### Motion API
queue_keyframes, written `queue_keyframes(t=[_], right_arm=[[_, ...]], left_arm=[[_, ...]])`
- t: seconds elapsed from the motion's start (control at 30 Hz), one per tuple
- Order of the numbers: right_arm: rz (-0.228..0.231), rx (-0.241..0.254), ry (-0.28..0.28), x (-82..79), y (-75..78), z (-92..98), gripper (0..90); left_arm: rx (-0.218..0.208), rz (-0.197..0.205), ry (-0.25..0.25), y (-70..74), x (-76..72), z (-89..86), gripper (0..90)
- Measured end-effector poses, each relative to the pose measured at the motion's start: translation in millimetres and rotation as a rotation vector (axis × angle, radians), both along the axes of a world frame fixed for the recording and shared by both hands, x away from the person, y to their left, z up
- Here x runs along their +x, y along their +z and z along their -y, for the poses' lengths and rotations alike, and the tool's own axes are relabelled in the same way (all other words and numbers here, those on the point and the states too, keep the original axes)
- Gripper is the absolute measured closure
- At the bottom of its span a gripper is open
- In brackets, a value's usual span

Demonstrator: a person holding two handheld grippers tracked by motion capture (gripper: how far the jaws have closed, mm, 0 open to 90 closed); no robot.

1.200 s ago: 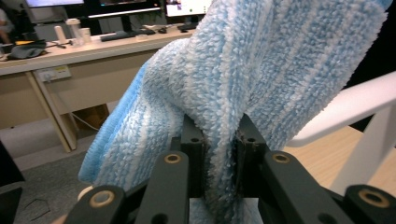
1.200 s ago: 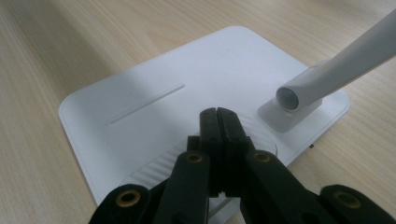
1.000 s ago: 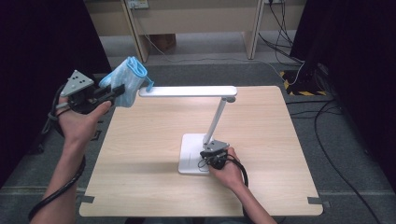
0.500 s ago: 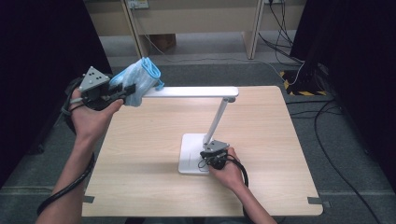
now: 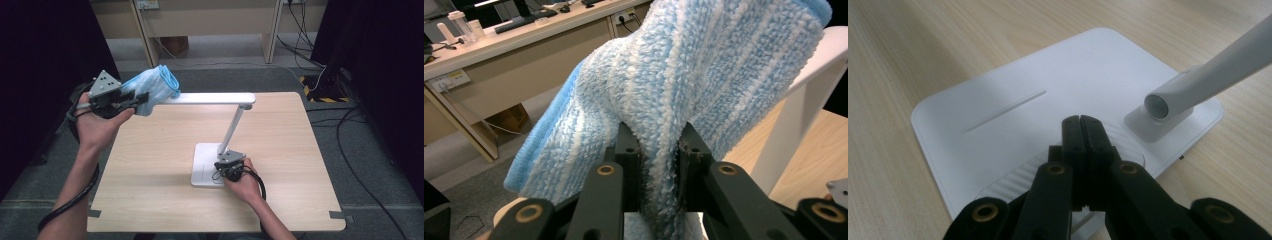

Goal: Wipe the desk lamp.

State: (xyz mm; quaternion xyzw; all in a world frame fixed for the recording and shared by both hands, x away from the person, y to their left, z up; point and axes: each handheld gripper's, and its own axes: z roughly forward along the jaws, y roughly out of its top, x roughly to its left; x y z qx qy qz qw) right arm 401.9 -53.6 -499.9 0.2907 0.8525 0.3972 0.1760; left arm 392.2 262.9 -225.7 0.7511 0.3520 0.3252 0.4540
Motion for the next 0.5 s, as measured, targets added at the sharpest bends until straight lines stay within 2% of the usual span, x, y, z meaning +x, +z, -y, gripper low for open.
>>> queue_keyframes(t=[0.03,0.13,0.27,0.5], right_arm=[[0.001,0.000,0.002,0.1,-0.1,0.1,90.0],[-0.002,0.001,0.002,0.2,0.1,0.3,90.0],[0.004,-0.001,0.002,0.0,-0.2,0.0,90.0],[0.003,0.001,0.003,0.3,-0.3,0.1,90.0]], left_arm=[[0.016,-0.006,-0.004,0.9,-0.4,1.3,75.2],[0.022,-0.016,0.002,1.9,0.8,3.4,75.0],[-0.012,-0.014,-0.006,2.7,2.0,5.4,74.9],[-0.042,0.003,-0.008,5.5,2.4,5.9,74.7]])
